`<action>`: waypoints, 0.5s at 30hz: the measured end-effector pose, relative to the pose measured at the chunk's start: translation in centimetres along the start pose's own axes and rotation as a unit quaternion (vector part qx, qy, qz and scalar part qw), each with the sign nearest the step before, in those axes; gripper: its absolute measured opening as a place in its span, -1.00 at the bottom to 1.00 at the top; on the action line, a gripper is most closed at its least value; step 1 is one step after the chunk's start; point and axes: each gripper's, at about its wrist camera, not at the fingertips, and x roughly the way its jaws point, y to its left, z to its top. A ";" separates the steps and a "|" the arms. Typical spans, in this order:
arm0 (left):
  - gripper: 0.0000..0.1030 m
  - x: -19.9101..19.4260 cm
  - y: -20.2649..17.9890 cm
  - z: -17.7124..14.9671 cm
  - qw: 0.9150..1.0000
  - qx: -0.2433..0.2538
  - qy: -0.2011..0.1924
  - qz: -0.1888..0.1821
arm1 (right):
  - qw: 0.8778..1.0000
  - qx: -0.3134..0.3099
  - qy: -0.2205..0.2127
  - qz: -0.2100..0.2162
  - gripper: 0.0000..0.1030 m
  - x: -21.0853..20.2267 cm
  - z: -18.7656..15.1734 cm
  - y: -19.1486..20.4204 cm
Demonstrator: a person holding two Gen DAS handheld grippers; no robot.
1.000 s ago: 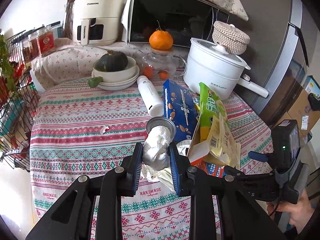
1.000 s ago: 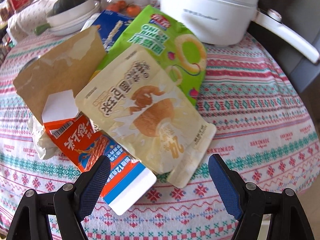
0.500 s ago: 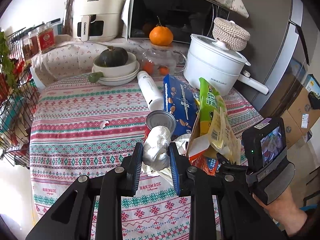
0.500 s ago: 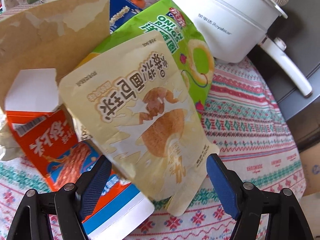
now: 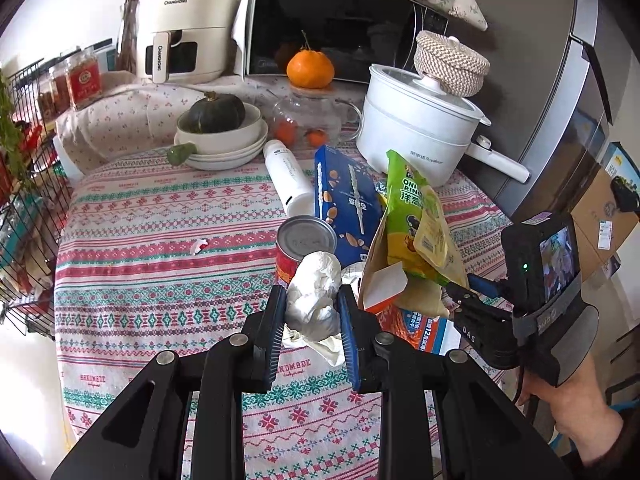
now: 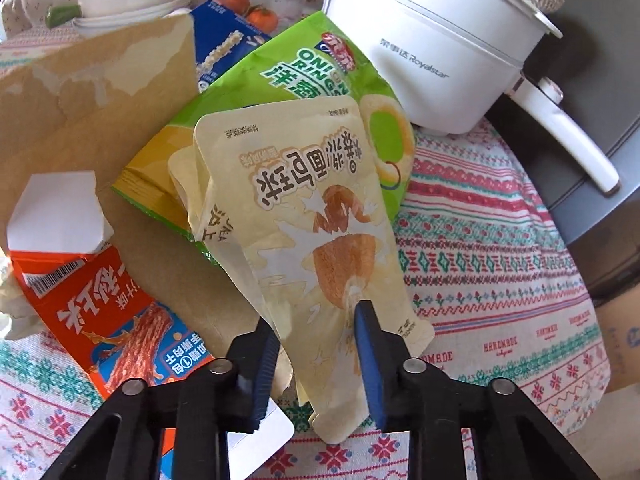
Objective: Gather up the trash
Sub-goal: 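Grasp the crumpled white paper with the left tool while the right tool grasps the beige snack bag, then carry paper and snack bag over the bin and open both tools to drop them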
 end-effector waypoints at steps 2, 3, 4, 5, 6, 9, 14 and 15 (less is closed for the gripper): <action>-0.46 -0.1 -0.1 0.0 1.000 0.001 0.000 -0.001 | 1.000 0.017 0.007 0.013 -0.53 -0.3 0.1 -0.6; -0.46 -0.1 -0.1 0.0 1.000 0.001 -0.001 -0.002 | 0.999 0.027 0.009 0.021 -0.56 -0.4 0.2 -1.0; -0.46 -0.2 -0.2 0.0 1.000 0.001 -0.001 -0.003 | 0.999 0.035 0.011 0.028 -0.66 -0.6 0.2 -1.4; -0.46 -0.2 -0.2 0.0 1.000 0.001 -0.001 -0.004 | 0.999 0.040 0.011 0.034 -0.73 -0.8 0.2 -1.7; -0.47 -0.3 -0.3 -0.1 1.000 0.001 -0.001 -0.005 | 0.998 0.044 0.010 0.037 -0.75 -1.0 0.2 -2.0; -0.47 -0.4 -0.5 0.0 1.000 0.002 -0.002 -0.008 | 0.997 0.053 0.006 0.046 -0.79 -1.6 0.1 -2.8; -0.47 -0.6 -0.7 -0.1 1.000 0.002 -0.002 -0.014 | 0.995 0.071 -0.001 0.070 -0.86 -2.9 -0.1 -4.0; -0.47 -0.6 -0.7 -0.1 1.000 0.001 -0.002 -0.016 | 0.994 0.078 -0.001 0.077 -0.86 -3.1 -0.1 -4.4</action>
